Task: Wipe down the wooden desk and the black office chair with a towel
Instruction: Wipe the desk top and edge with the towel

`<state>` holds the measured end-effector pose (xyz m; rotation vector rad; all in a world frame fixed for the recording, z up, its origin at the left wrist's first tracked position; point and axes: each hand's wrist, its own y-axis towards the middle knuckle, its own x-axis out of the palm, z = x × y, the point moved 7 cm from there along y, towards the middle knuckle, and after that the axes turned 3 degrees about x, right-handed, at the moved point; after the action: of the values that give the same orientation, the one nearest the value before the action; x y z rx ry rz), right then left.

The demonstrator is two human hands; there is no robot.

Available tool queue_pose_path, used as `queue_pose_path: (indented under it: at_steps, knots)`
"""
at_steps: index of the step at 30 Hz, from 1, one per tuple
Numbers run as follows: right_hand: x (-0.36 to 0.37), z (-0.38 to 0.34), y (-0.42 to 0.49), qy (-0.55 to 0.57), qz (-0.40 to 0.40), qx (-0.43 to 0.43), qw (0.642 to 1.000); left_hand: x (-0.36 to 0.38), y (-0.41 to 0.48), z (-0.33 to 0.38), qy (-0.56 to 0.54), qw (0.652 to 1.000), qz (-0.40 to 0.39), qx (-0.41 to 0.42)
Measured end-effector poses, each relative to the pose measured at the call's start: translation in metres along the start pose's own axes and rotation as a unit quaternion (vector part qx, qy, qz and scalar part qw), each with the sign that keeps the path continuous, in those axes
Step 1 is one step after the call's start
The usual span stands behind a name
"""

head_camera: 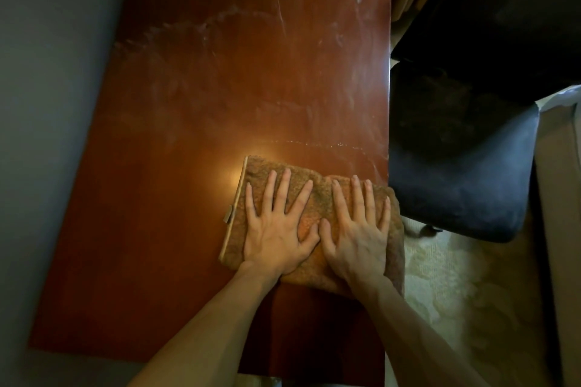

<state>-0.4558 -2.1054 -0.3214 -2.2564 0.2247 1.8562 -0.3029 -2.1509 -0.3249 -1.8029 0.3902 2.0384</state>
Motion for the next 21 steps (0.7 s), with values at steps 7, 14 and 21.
queue_pose_path:
  at_steps: [7,14,21]
  knots:
    - [-0.001,0.002,0.032,-0.004,0.009,0.004,1.0,-0.003,0.034,-0.004,0.001,1.0,0.002,0.006]
    - [-0.008,0.003,0.06,0.001,0.021,0.009,1.0,-0.007,0.063,-0.008,0.005,1.0,0.004,0.014]
    - [-0.012,0.005,0.088,0.006,0.028,0.008,1.0,-0.01,0.091,-0.011,0.004,1.0,0.001,0.009]
